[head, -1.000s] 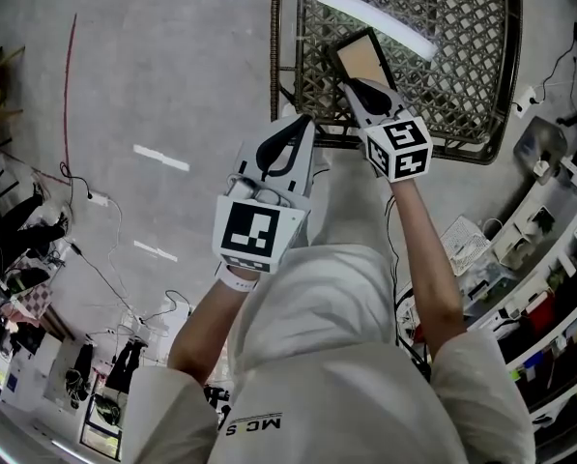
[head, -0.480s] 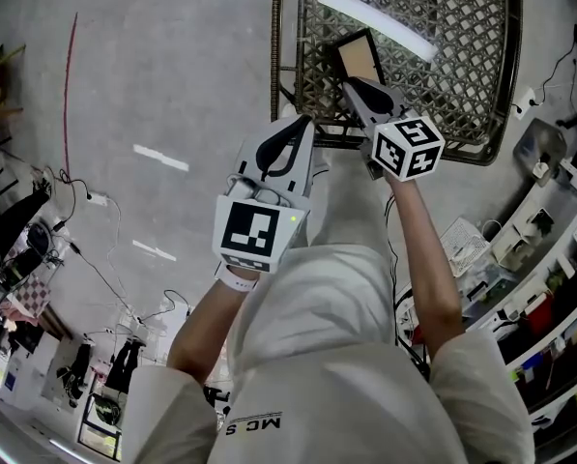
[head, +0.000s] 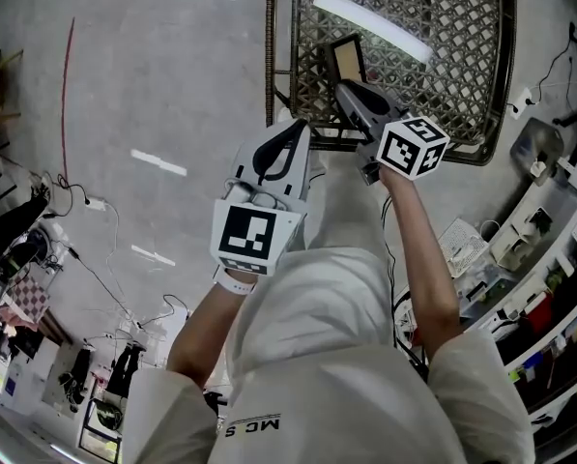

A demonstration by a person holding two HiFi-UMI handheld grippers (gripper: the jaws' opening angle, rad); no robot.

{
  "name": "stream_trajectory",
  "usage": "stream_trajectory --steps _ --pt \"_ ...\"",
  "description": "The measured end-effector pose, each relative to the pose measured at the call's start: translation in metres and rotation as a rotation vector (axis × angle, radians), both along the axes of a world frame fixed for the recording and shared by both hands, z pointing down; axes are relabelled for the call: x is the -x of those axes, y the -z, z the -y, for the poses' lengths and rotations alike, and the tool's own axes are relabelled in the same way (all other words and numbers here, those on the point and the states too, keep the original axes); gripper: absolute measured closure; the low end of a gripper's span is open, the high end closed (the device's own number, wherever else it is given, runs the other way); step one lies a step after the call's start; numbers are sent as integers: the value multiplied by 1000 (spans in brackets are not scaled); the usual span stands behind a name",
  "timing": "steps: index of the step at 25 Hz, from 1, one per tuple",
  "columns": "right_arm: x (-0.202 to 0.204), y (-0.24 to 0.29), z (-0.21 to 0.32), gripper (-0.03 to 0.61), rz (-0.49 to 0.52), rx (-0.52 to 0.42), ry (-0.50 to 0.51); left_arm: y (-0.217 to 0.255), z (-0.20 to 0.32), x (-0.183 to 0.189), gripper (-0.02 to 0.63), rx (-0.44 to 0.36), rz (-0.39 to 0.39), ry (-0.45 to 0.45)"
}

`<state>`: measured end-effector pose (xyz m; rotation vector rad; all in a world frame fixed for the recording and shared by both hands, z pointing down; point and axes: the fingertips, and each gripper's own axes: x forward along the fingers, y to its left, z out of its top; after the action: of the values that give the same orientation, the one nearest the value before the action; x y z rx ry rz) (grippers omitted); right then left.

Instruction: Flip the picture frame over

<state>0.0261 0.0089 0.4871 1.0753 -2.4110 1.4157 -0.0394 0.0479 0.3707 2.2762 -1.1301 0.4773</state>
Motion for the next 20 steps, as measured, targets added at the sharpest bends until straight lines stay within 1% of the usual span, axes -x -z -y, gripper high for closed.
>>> stream_trajectory --steps 6,12,17,18,20 --pt "1 4 0 525 84 40 -20 -1 -4 0 589 3 0 2" --pt "5 4 -2 525 229 103 -20 -2 -4 0 589 4 1 5" --pt "14 1 -4 525 292 138 -16 -2 -6 5 589 5 3 10" --pt "15 1 -5 525 316 153 -18 -3 -7 5 589 6 4 10" --pt "15 2 -5 525 396 191 -34 -3 -9 2 589 6 6 9"
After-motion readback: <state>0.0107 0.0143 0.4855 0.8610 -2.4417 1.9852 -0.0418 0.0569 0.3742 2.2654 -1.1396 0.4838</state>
